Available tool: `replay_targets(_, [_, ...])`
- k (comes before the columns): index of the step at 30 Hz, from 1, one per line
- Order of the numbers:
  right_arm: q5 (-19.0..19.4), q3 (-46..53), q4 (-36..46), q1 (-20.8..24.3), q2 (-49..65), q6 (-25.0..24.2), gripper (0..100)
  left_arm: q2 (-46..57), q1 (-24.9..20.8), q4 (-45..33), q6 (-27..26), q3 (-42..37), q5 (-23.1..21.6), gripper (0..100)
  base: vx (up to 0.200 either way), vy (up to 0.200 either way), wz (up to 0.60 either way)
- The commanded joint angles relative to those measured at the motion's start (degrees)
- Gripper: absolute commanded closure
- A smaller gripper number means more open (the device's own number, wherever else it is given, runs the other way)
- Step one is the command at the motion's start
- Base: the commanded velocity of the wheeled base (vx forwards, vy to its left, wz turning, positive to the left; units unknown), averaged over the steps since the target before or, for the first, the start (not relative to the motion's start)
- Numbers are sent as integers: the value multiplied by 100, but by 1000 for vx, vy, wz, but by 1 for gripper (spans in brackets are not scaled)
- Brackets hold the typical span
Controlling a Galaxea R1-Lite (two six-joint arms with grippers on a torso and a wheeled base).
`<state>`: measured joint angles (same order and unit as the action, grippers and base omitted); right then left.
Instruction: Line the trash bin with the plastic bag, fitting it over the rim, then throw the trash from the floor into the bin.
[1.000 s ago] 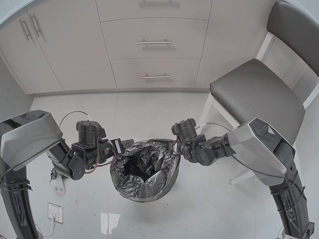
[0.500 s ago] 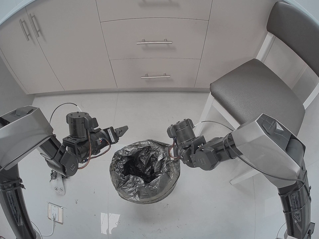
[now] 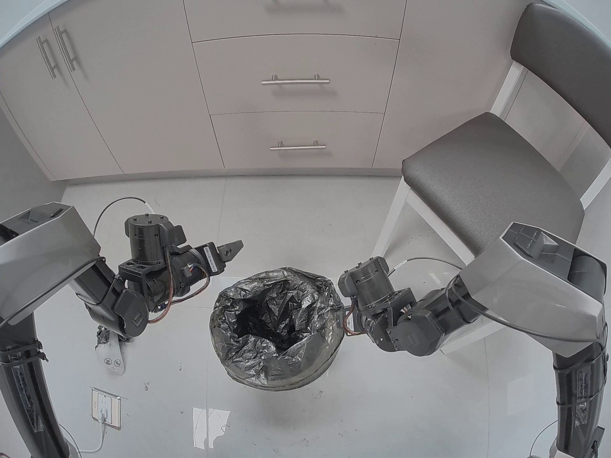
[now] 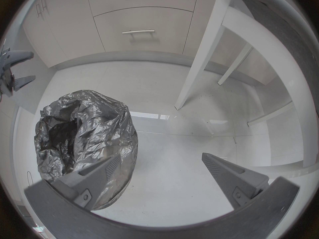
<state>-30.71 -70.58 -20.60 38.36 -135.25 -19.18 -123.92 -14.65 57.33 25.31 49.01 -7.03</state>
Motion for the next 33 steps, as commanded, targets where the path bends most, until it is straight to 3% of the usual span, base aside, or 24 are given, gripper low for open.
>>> replay_targets(1, [-14, 177, -14, 207, 219, 10, 0, 8, 6, -3, 9, 4, -9, 0, 0, 0, 0])
replay_targets(8, [-32, 282, 4, 936, 113, 2, 0, 52, -55, 6, 36, -23, 0, 0, 0, 0, 0])
replay_targets(15, [-84, 71, 4, 1226, -344, 10, 0, 131, -55, -3, 44, -31, -9, 0, 0, 0, 0])
replay_targets(33, [-278, -711, 12, 1147, -563, 221, 0, 105, -64, -3, 176, -5, 0, 0, 0, 0, 0])
